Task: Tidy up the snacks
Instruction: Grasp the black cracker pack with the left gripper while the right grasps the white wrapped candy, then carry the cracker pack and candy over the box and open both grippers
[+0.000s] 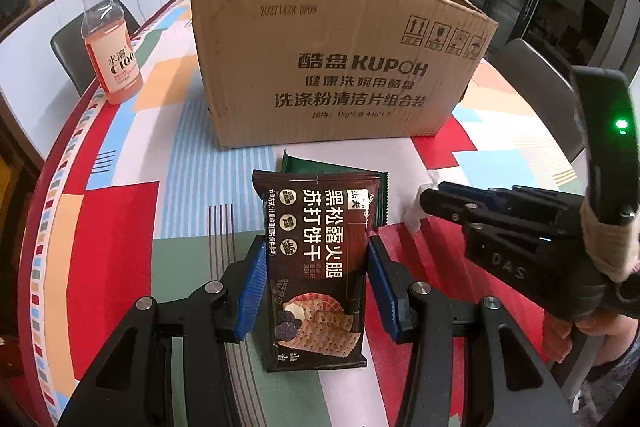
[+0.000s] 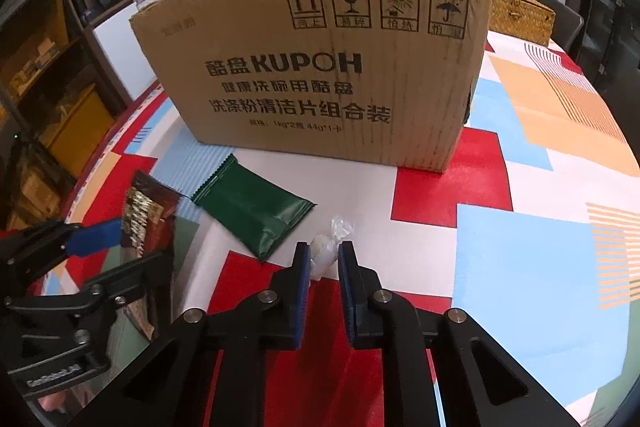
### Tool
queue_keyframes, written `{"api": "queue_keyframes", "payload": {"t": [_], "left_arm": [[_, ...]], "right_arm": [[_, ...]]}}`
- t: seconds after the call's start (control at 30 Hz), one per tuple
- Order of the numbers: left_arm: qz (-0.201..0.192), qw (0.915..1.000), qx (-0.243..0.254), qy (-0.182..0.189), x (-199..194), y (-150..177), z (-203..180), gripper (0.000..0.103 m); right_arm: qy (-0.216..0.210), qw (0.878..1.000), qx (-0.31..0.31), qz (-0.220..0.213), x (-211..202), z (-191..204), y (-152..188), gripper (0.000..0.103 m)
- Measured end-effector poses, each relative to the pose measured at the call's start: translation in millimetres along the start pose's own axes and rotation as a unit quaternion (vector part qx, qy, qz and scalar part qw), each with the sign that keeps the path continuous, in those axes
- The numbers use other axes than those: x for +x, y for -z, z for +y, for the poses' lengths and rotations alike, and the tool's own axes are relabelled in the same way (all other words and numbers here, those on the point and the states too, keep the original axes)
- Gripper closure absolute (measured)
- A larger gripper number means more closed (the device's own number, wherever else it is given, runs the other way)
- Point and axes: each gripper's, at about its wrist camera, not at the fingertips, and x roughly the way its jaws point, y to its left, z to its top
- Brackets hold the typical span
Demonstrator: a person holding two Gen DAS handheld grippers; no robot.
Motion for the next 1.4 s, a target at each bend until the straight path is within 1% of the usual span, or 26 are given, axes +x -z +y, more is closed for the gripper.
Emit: {"api": "queue_keyframes", "payload": {"t": [0.07,0.2,0.33,0.4,0.7,1.0,1.23,1.4], "left_arm": [[-0.003,1.0000,0.001,0.000,-1.2,0.2,-0.3,0.055],[-0.004,1.0000,0.000,0.003,-2.5,0.9,0.4,0.055],[-0.008,1.0000,-0.001,0.004,-4.7,0.8,0.8,0.055],[-0.010,0.9999,-0.001,0.003,-5.9,0.4,0.8,0.055],[-0.030,0.9995,-0.002,0.011,-18.9,-7.9,-1.9,0.055],[-0.084,0.9963,0.002,0.014,-50.6,-31.2,-5.1,0.055],[-0.132,0.9910,0.012,0.014,-75.9,-55.8,-9.5,0.055],[-0.157,0.9874,0.014,0.012,-87.8,-72.6,-9.2,0.055]], "right_arm": [[0.004,1.000,-0.001,0.004,2.5,-0.9,0.0,0.087],[0.010,1.000,-0.009,-0.001,2.5,1.8,-0.2,0.087],[0.001,1.000,-0.001,-0.004,2.1,1.6,-1.2,0.087],[0.009,1.000,-0.008,-0.010,0.6,3.7,-1.7,0.088],[-0.005,0.999,-0.008,-0.036,-22.1,7.7,-6.4,0.088],[-0.003,0.995,-0.015,-0.094,-64.0,15.2,-20.6,0.088],[-0.006,0.990,-0.022,-0.141,-93.8,23.2,-37.8,0.088],[-0.005,0.985,-0.028,-0.173,-109.8,25.6,-54.9,0.088]]}}
